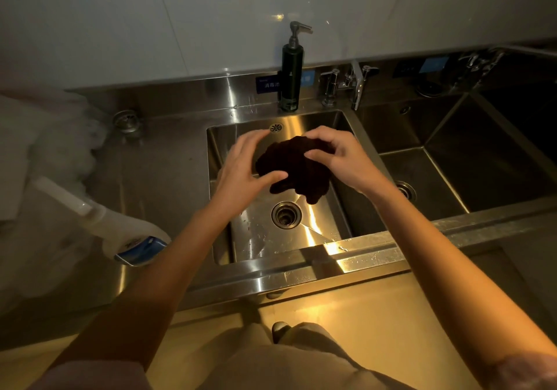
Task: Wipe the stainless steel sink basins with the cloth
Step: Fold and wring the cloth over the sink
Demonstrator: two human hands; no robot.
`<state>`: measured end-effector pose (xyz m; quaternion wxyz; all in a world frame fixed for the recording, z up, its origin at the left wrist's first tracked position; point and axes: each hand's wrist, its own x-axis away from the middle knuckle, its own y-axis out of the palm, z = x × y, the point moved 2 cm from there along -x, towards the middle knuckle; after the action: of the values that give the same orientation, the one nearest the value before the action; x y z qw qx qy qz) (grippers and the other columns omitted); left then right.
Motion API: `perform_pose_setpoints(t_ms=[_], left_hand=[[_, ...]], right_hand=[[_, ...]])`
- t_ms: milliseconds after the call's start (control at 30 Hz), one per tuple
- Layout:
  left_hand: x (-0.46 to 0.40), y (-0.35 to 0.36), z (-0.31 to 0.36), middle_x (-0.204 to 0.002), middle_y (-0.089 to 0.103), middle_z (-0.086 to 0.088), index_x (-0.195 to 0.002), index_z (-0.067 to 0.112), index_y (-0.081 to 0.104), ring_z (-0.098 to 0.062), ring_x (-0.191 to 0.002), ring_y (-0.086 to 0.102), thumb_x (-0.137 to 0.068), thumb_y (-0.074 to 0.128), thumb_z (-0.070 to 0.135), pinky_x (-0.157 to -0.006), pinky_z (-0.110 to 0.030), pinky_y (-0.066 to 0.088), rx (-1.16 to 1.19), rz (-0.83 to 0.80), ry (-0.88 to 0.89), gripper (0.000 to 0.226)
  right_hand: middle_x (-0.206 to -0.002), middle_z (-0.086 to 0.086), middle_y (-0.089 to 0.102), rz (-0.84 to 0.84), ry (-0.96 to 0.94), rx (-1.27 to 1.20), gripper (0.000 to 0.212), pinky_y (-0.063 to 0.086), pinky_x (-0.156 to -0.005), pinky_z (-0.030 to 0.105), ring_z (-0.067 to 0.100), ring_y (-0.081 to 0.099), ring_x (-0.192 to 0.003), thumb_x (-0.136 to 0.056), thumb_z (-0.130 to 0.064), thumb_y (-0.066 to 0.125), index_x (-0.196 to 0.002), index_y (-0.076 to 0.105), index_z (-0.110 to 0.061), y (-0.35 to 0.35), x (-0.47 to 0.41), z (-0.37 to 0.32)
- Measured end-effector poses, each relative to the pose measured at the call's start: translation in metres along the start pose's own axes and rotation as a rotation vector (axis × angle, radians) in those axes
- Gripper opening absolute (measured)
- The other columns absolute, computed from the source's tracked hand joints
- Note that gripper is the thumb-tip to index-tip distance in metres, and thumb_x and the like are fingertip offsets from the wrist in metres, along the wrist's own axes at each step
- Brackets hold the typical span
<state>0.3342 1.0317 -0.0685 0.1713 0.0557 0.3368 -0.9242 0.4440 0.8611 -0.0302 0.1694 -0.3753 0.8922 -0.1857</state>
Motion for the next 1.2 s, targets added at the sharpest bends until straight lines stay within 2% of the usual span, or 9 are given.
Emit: perform_pose_setpoints(t_ms=[133,233,333,533,667,800,967,1067,1200], left_hand=[[-0.020,0.003,0.019,-0.134,0.052,0.007,-0.134,0.024,0.052,-0.004,-0.123,0.046,-0.084,0.071,0.035,-0.104,-0.026,0.039,0.012,-0.154,0.061,0.055],[-0.022,0.009,0.025,-0.110,0.067,0.006,-0.118,0.020,0.064,-0.003,-0.104,0.060,-0.085,0.071,0.027,-0.090,-0.018,0.048,0.072,-0.198,0.057,0.035],[-0.017,0.012,0.025,-0.096,0.068,0.006,-0.110,0.018,0.067,-0.001,-0.091,0.062,-0.088,0.068,0.019,-0.078,-0.013,0.049,0.083,-0.130,0.057,0.022],[-0.018,0.005,0.029,-0.097,0.069,0.010,-0.110,0.023,0.070,-0.002,-0.091,0.062,-0.090,0.064,0.019,-0.079,-0.022,0.049,-0.069,-0.017,0.129,0.021],[-0.022,-0.003,0.030,-0.096,0.068,0.016,-0.107,0.033,0.070,0.004,-0.088,0.056,-0.090,0.064,0.030,-0.072,-0.011,0.036,-0.266,0.041,0.197,0.018],[-0.024,-0.005,0.033,-0.094,0.067,0.017,-0.103,0.034,0.070,0.006,-0.083,0.052,-0.089,0.064,0.031,-0.069,-0.008,0.031,-0.299,0.058,0.215,0.015],[-0.027,-0.007,0.031,-0.096,0.068,0.018,-0.103,0.036,0.069,0.000,-0.089,0.060,-0.088,0.066,0.026,-0.076,-0.025,0.048,-0.204,0.018,0.161,0.018],[-0.028,-0.010,0.030,-0.097,0.070,0.014,-0.103,0.032,0.071,-0.005,-0.091,0.064,-0.086,0.068,0.021,-0.082,-0.039,0.055,-0.123,0.026,0.120,0.020],[-0.027,-0.014,0.031,-0.097,0.071,0.013,-0.101,0.029,0.072,-0.007,-0.093,0.066,-0.086,0.068,0.018,-0.083,-0.044,0.055,-0.010,0.050,0.083,0.019]], right_hand=[[-0.102,-0.012,0.061,-0.028,-0.108,0.155,0.027,0.046,-0.090,0.020,0.002,0.059,-0.101,-0.089,-0.003,0.059,-0.107,0.067,-0.021,-0.007,-0.005,-0.004],[-0.102,-0.010,0.064,0.035,-0.216,0.286,0.023,0.050,-0.092,0.030,0.007,0.061,-0.100,-0.088,-0.003,0.062,-0.105,0.071,-0.016,-0.005,-0.001,-0.005],[-0.104,-0.005,0.068,0.106,-0.280,0.395,0.021,0.049,-0.091,0.037,0.012,0.062,-0.100,-0.087,-0.007,0.065,-0.105,0.072,-0.014,-0.004,0.005,-0.005],[-0.101,-0.011,0.062,0.129,-0.137,0.351,0.028,0.051,-0.086,0.039,0.010,0.059,-0.099,-0.085,-0.018,0.069,-0.113,0.066,-0.021,-0.003,0.017,0.008],[-0.100,-0.005,0.061,0.120,-0.037,0.414,0.027,0.052,-0.082,0.041,0.011,0.058,-0.096,-0.086,-0.033,0.067,-0.111,0.064,-0.023,0.000,0.021,0.026],[-0.093,-0.007,0.058,0.122,0.072,0.313,0.023,0.050,-0.083,0.037,0.008,0.055,-0.090,-0.082,-0.039,0.070,-0.098,0.066,-0.023,0.006,0.017,0.038],[-0.101,0.001,0.067,-0.037,0.204,-0.034,0.034,0.054,-0.091,0.045,0.018,0.065,-0.100,-0.071,-0.034,0.079,-0.095,0.063,-0.016,0.013,0.022,0.056],[-0.103,0.003,0.070,-0.111,0.269,-0.037,0.036,0.052,-0.096,0.045,0.017,0.066,-0.102,-0.072,-0.012,0.080,-0.102,0.059,-0.012,0.023,0.026,0.072],[-0.102,0.000,0.067,-0.088,0.346,-0.070,0.027,0.052,-0.095,0.034,0.009,0.064,-0.098,-0.081,-0.007,0.072,-0.103,0.058,-0.008,0.039,0.035,0.091]])
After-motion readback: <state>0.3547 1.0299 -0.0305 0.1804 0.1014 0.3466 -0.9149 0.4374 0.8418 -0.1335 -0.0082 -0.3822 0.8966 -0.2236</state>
